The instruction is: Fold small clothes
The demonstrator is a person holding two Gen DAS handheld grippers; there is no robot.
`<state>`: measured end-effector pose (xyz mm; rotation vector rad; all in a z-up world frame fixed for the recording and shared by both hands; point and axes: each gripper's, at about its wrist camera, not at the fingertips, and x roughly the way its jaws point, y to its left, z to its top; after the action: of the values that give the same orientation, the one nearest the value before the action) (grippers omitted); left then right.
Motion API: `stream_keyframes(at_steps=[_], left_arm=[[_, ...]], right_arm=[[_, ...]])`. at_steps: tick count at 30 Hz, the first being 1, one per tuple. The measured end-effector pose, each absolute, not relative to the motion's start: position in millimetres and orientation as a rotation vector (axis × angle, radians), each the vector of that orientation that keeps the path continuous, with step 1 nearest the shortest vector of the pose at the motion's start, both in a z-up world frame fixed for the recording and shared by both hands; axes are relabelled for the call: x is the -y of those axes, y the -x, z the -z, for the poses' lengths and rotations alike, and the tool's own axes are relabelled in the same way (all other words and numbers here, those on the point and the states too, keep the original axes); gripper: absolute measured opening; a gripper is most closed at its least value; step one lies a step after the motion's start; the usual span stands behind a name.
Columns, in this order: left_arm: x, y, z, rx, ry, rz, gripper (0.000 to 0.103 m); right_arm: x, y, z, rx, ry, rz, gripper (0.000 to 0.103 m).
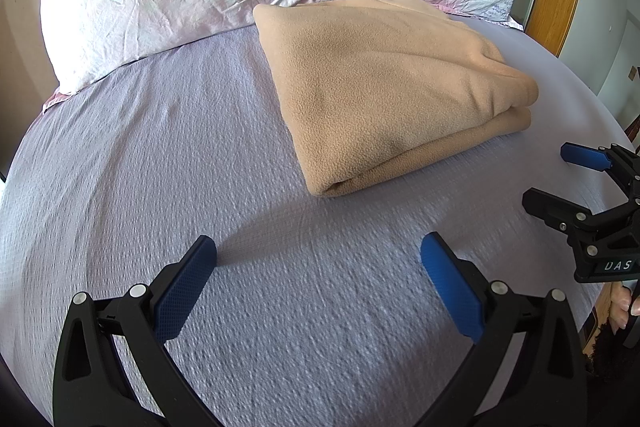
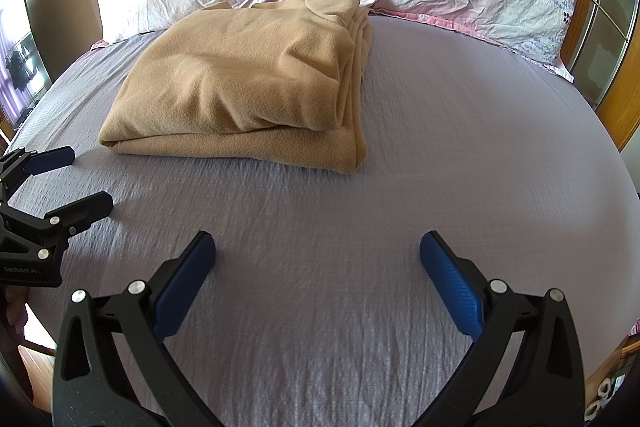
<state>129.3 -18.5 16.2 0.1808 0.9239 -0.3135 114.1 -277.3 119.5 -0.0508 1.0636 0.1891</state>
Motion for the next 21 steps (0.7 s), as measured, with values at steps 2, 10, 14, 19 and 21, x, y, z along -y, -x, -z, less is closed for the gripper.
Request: stream_keyframes(at_steps=[2, 10, 14, 19, 21], left_arm=[[18.4, -129.2, -16.2, -0.924, -0.181, 0.313, 0.102], [18.4, -129.1, -16.3, -0.924, -0.181, 0.313, 0.102], [18.5, -129.4, -15.9, -0.924, -0.181, 0.313, 0.102], [19.3, -130.1, -16.6, -0.937, -0.185, 0.316, 0.102], [19.5, -130.7, -17.2, -0.945, -0.186, 0.316, 0.102]], right_arm=[[277.4, -114.1, -119.6, -1.064, 0.051, -0.189, 0.101], [277.7, -114.2, -119.6, -1.064, 0.051, -0.189, 0.101], [277.8, -114.0, -119.6, -1.064, 0.052, -0.189, 0.101], [277.6, -113.6, -119.6, -1.063, 0.05, -0.188, 0.101], [277.6, -113.5, -119.7, -1.063, 0.051, -0.188, 0.101]])
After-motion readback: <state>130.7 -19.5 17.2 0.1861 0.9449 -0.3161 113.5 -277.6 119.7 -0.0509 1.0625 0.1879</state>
